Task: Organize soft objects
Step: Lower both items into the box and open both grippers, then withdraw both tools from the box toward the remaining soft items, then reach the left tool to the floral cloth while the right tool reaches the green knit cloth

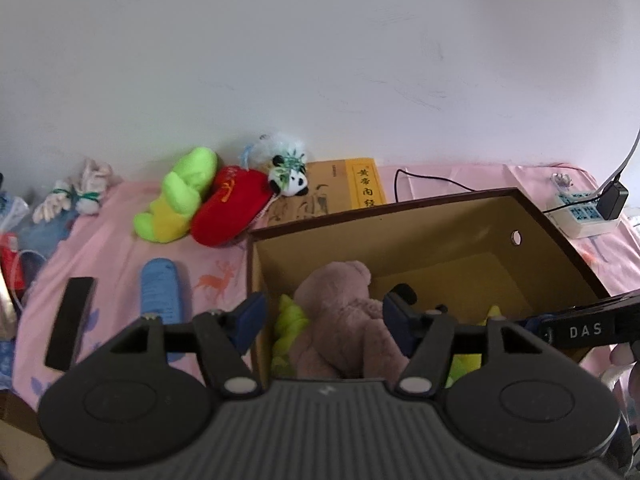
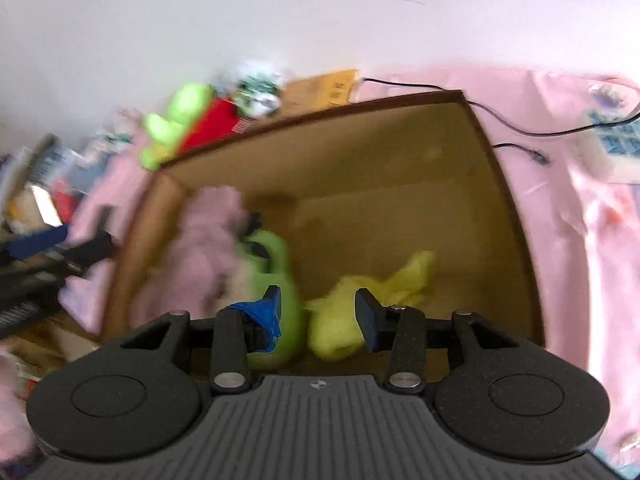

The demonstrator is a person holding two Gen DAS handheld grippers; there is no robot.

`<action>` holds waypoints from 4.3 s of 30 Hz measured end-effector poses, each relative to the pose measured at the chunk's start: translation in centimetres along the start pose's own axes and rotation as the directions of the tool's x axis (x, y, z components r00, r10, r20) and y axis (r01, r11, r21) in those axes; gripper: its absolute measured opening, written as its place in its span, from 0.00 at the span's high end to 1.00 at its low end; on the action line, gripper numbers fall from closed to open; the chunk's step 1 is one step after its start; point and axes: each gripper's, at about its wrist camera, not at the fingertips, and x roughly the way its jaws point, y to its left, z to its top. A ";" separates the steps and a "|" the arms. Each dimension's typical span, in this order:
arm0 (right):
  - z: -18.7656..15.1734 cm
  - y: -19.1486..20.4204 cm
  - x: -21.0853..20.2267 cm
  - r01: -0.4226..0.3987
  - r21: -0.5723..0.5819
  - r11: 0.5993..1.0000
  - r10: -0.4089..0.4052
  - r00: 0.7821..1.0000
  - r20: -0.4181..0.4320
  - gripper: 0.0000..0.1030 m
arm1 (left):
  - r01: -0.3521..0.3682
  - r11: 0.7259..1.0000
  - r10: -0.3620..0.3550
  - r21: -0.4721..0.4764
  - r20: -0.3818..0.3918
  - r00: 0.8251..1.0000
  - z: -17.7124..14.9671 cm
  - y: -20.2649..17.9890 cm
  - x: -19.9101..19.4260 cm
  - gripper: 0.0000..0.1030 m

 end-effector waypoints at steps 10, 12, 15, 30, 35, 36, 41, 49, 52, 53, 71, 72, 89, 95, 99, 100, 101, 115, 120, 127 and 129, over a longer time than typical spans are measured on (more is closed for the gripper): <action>-2.2 1.7 -4.6 0.022 -0.028 0.999 -0.019 0.996 0.090 0.76 | -0.108 0.994 0.108 0.022 0.008 0.994 -1.1 -1.0 -4.3 0.34; -2.9 1.9 -5.6 0.019 -0.033 0.999 -0.015 0.995 0.102 0.76 | -0.122 0.992 0.122 0.020 0.011 0.992 -1.3 -1.3 -5.2 0.33; -3.9 2.1 -5.9 -0.003 -0.028 1.000 0.006 0.994 0.109 0.76 | -0.130 0.991 0.130 0.015 0.013 0.991 -1.7 -1.8 -6.4 0.33; -8.0 1.0 -10.8 -0.074 0.015 0.997 0.069 0.968 0.240 0.76 | -0.148 0.989 0.148 0.014 -0.013 0.989 -3.7 -5.2 -9.6 0.32; -9.1 0.7 -12.2 -0.084 -0.014 0.996 0.085 0.962 0.259 0.76 | -0.153 0.988 0.153 0.023 -0.009 0.988 -4.2 -6.2 -10.5 0.31; -9.3 0.6 -12.4 -0.087 -0.016 0.996 0.088 0.961 0.263 0.76 | -0.152 0.988 0.153 0.026 -0.008 0.988 -4.4 -6.3 -10.6 0.31; -10.4 0.3 -13.7 -0.103 -0.047 0.994 0.112 0.956 0.272 0.76 | -0.159 0.987 0.160 0.033 -0.022 0.987 -5.0 -7.5 -11.1 0.30; -12.4 -0.4 -15.2 -0.139 -0.084 0.987 0.157 0.952 0.261 0.76 | -0.157 0.987 0.158 0.031 -0.047 0.986 -6.0 -9.2 -12.1 0.30; -13.0 -0.8 -15.5 -0.150 -0.077 0.986 0.165 0.954 0.251 0.76 | -0.156 0.987 0.158 0.031 -0.057 0.986 -6.4 -9.8 -12.2 0.30; -13.2 -0.9 -15.6 -0.151 -0.074 0.986 0.165 0.955 0.248 0.76 | -0.155 0.987 0.157 0.031 -0.060 0.986 -6.5 -10.0 -12.3 0.30; -16.8 -3.7 -17.0 -0.190 -0.038 0.981 0.194 0.959 0.205 0.76 | -0.161 0.986 0.164 0.035 -0.121 0.979 -9.4 -13.1 -12.4 0.30; -17.0 -3.9 -17.1 -0.192 -0.031 0.981 0.194 0.960 0.201 0.76 | -0.159 0.987 0.162 0.034 -0.124 0.979 -9.6 -13.2 -12.4 0.30; -20.3 -7.9 -16.8 -0.116 0.047 0.992 0.108 0.983 0.149 0.76 | -0.004 1.000 0.006 0.011 -0.169 0.986 -14.2 -13.7 -12.1 0.30; -21.2 -9.8 -17.2 -0.095 0.096 0.991 0.081 0.986 0.147 0.76 | 0.136 0.985 -0.122 0.104 -0.131 0.984 -15.1 -16.3 -12.2 0.28; -21.5 -10.6 -17.5 -0.071 0.118 0.990 0.053 0.987 0.152 0.76 | 0.137 0.965 -0.116 0.222 -0.105 0.988 -15.3 -18.7 -11.3 0.28; -21.6 -10.8 -17.5 -0.066 0.120 0.991 0.048 0.987 0.154 0.76 | 0.124 0.957 -0.103 0.261 -0.093 0.990 -15.3 -19.4 -10.9 0.28; -21.6 -11.0 -17.6 -0.061 0.122 0.991 0.042 0.987 0.154 0.76 | 0.119 0.950 -0.098 0.290 -0.087 0.991 -15.3 -19.7 -10.5 0.28; -21.6 -13.0 -16.8 -0.055 0.192 0.980 0.030 0.991 0.133 0.76 | 0.218 0.892 -0.172 0.395 -0.149 0.974 -15.4 -22.7 -8.1 0.28; -21.5 -13.4 -16.7 -0.059 0.200 0.978 0.034 0.991 0.128 0.76 | 0.224 0.894 -0.170 0.388 -0.168 0.971 -15.4 -22.7 -7.6 0.28; -21.4 -13.5 -16.5 -0.060 0.204 0.977 0.036 0.992 0.121 0.76 | 0.237 0.897 -0.174 0.373 -0.196 0.965 -15.4 -22.3 -6.9 0.31; -21.4 -13.6 -16.4 -0.061 0.207 0.976 0.037 0.992 0.118 0.76 | 0.236 0.900 -0.171 0.367 -0.201 0.965 -15.3 -22.2 -6.7 0.35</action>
